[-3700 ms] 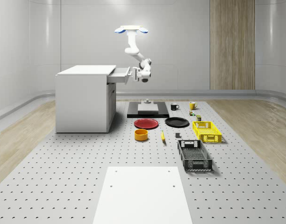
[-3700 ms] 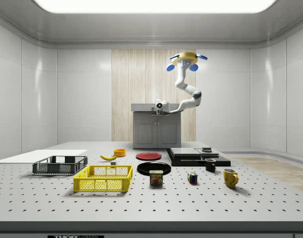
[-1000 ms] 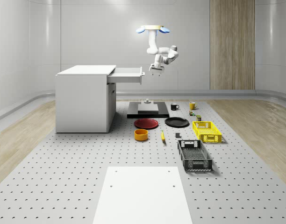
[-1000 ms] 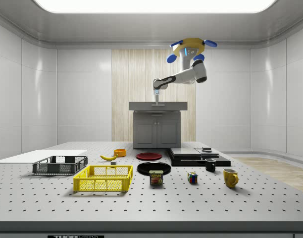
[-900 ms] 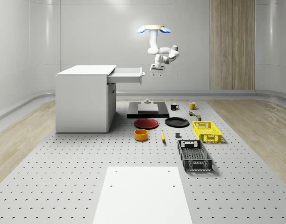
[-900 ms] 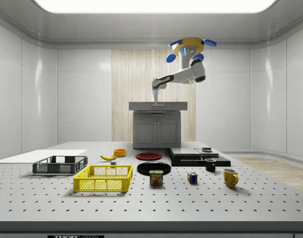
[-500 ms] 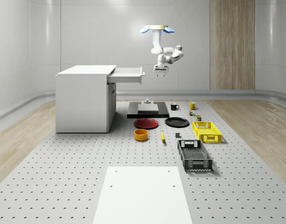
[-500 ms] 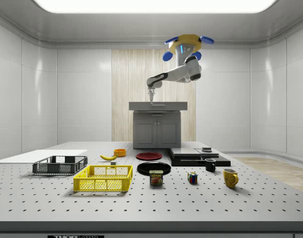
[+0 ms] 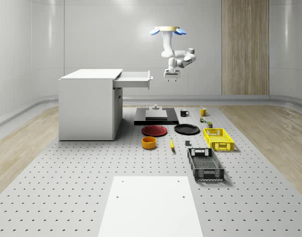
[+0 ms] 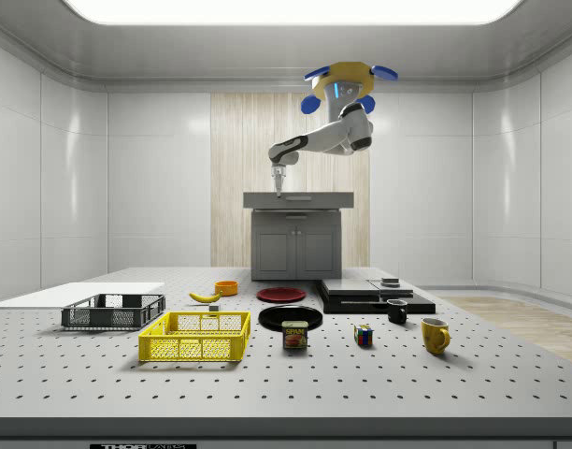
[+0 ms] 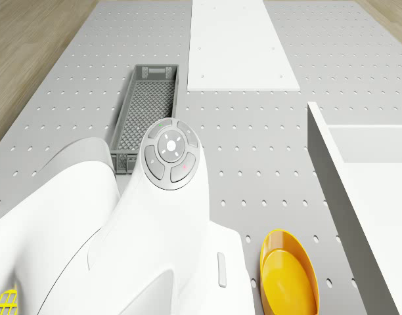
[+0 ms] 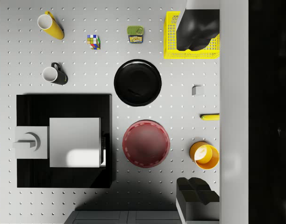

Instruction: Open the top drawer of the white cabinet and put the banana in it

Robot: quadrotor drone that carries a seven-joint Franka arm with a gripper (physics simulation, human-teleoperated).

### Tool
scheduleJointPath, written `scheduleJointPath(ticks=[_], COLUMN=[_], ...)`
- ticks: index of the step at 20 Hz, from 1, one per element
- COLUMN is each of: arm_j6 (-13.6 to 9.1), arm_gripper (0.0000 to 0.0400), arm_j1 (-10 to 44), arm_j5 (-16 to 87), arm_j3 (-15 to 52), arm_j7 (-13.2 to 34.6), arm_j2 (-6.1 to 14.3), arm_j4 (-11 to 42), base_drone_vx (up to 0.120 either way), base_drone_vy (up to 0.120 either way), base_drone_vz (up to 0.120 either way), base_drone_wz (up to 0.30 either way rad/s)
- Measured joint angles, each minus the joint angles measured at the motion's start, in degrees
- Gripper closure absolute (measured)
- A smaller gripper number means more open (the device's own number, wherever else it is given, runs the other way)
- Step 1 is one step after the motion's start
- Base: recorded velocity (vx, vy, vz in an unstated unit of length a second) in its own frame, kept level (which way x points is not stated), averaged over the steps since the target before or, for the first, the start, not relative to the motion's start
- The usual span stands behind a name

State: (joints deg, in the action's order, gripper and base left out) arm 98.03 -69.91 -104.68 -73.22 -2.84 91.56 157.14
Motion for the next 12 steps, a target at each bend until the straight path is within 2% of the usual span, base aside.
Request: scheduleJointPath(ticks=[12], arm_j6=[-0.45], arm_gripper=[0.0], arm_j1=[0.04], arm_j5=[-0.23], arm_j3=[-0.02], arm_j7=[-0.03], arm_j2=[-0.36], arm_j4=[0.03], base_drone_vx=[0.12], base_drone_vy=[0.0], base_drone_vz=[0.0], base_drone_wz=[0.0])
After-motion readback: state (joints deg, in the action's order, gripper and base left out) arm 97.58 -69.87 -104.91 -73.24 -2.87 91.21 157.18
